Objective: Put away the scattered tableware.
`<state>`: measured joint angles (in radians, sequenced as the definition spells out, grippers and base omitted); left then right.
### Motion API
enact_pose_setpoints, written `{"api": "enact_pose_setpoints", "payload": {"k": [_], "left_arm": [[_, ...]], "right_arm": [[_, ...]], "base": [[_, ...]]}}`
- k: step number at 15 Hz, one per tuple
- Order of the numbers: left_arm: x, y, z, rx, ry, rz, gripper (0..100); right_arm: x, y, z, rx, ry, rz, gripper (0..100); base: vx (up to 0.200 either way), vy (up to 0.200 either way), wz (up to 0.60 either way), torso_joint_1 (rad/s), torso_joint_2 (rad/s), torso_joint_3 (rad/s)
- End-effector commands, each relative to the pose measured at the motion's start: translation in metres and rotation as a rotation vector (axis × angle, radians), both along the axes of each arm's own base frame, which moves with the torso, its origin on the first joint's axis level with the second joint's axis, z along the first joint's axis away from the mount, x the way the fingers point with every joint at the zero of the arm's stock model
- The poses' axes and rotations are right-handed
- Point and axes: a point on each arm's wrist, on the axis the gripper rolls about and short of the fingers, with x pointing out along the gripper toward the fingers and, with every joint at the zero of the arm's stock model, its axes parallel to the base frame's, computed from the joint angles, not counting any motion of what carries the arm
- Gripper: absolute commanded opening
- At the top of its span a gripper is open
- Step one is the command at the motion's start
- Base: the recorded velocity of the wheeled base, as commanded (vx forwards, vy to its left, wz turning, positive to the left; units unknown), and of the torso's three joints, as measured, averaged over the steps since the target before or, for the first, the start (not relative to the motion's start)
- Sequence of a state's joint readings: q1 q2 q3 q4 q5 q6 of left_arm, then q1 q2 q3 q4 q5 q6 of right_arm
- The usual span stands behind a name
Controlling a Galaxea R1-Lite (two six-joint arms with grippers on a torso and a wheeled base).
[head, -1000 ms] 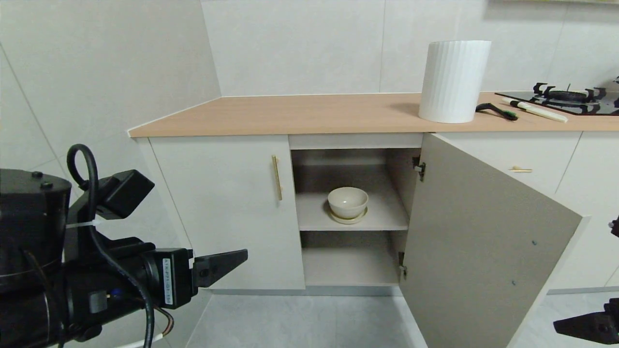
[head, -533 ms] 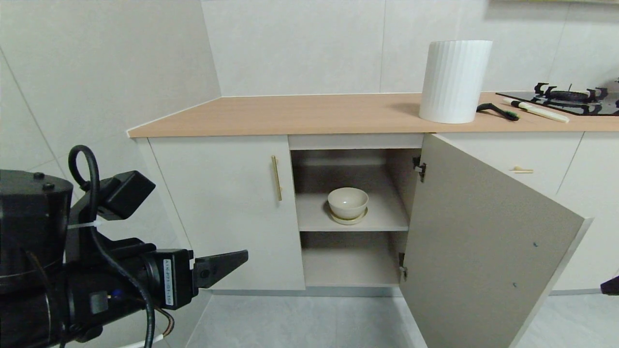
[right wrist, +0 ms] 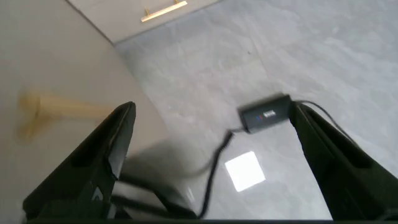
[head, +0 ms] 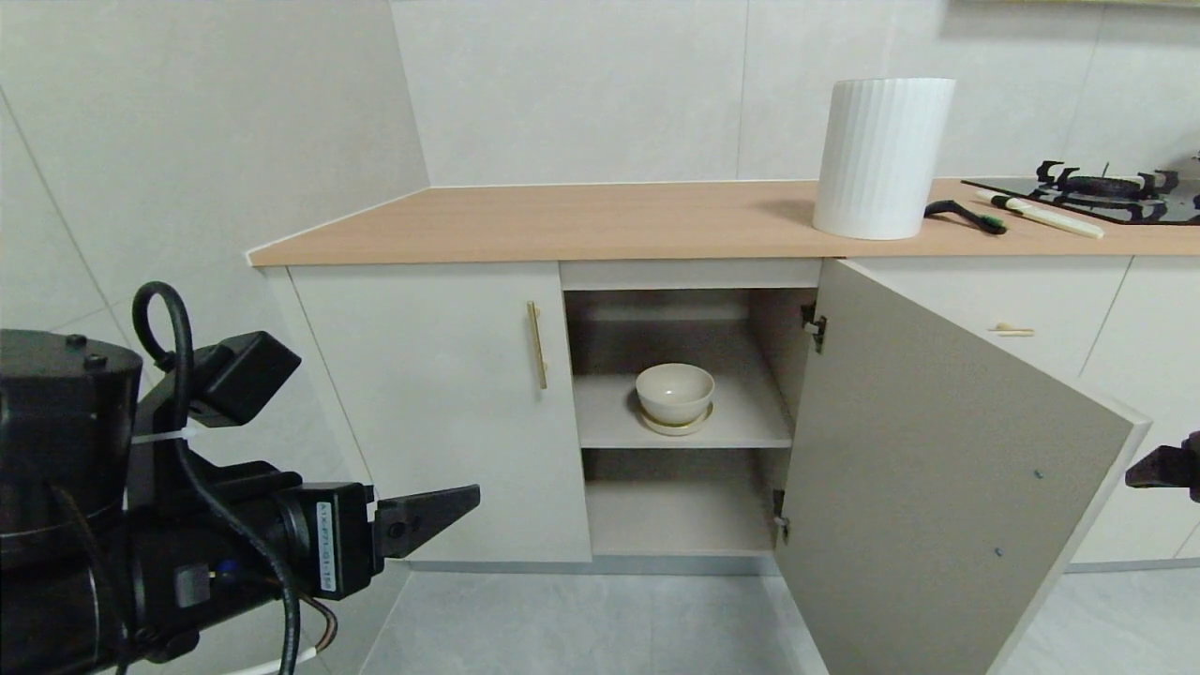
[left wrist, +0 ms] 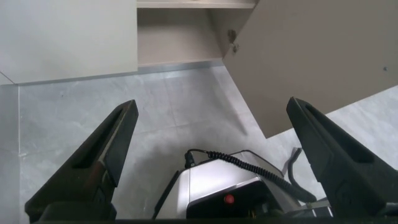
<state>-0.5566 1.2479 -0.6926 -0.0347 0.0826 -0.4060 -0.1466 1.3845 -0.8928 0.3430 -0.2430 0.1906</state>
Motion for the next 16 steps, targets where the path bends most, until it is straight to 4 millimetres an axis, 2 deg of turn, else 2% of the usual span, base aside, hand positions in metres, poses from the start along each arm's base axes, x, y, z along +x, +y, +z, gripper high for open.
{"api": "enact_pose_setpoints", "payload": {"k": [1,4,11,14,16], "left_arm": [[0.0,0.0,0.0,0.0,0.001,0.0,100],[0.0,0.0,0.0,-0.001,0.0,0.0,100],[-0.001,0.0,0.003,-0.007,-0.009,0.002,100],[0.0,0.0,0.003,-0.009,-0.012,0.006,100],[0.001,0.0,0.005,-0.018,-0.029,0.01,100]], "right_arm": [[0.012,0.002,-0.022,0.014,0.074,0.012,100],[0.016,0.026,-0.028,0.067,0.071,0.057,100],[0.018,0.066,-0.032,0.132,0.063,0.157,100],[0.021,0.108,-0.039,0.17,0.076,0.326,100],[0.036,0.137,-0.049,0.169,0.035,0.423,100]], "base": [[0.0,0.0,0.0,0.0,0.0,0.0],[0.0,0.0,0.0,0.0,0.0,0.0],[0.0,0.0,0.0,0.0,0.0,0.0],[0.0,0.0,0.0,0.0,0.0,0.0],[0.0,0.0,0.0,0.0,0.0,0.0]]}}
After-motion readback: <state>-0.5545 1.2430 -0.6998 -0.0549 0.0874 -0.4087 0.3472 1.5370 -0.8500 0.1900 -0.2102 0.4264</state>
